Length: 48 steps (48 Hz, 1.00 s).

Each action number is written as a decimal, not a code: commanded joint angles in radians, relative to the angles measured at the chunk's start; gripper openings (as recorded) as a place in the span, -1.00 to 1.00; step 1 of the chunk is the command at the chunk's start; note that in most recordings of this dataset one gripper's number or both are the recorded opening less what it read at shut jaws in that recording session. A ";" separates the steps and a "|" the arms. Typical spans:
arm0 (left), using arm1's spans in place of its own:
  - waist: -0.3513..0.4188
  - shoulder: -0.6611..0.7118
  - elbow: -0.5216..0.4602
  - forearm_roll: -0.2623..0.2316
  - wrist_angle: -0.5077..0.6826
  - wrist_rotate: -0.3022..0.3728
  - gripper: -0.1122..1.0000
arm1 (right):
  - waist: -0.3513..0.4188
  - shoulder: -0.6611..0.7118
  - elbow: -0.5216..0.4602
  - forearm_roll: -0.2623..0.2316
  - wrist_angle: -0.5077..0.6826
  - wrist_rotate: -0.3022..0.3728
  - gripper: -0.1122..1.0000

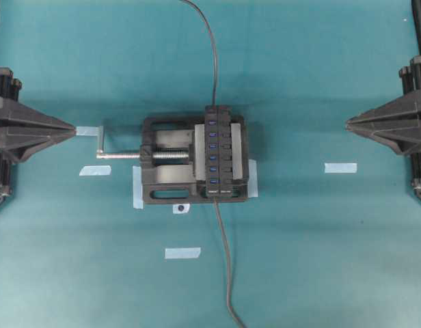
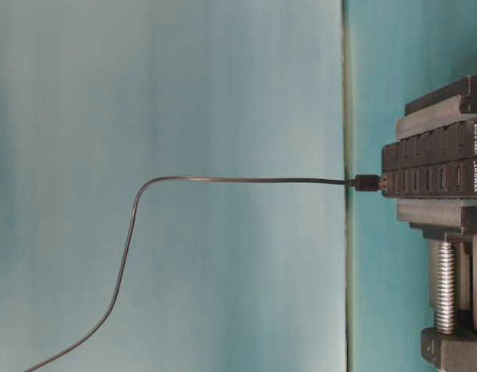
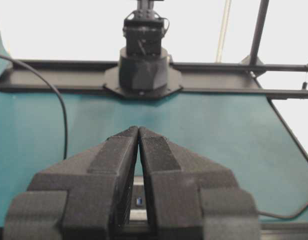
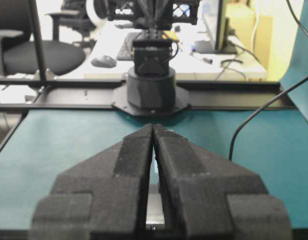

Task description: Insert the USB into the second port from the front of the fixed hub.

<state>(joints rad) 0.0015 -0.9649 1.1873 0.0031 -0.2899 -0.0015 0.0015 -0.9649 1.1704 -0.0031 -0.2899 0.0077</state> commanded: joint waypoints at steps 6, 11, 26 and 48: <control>0.008 0.017 -0.017 0.003 -0.008 -0.008 -0.77 | -0.008 0.003 0.026 0.028 -0.028 0.029 -0.63; 0.006 0.015 -0.018 0.003 -0.009 -0.008 -0.80 | -0.008 -0.002 0.034 0.028 -0.025 0.091 -0.76; 0.006 0.028 -0.026 0.003 0.040 -0.009 -0.80 | -0.011 -0.002 0.026 0.028 0.002 0.117 -0.80; 0.006 0.127 -0.094 0.003 0.264 -0.011 -0.80 | -0.051 0.063 -0.120 0.017 0.360 0.114 -0.80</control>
<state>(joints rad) 0.0077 -0.8590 1.1290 0.0046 -0.0445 -0.0107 -0.0368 -0.9235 1.0983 0.0184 0.0322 0.1135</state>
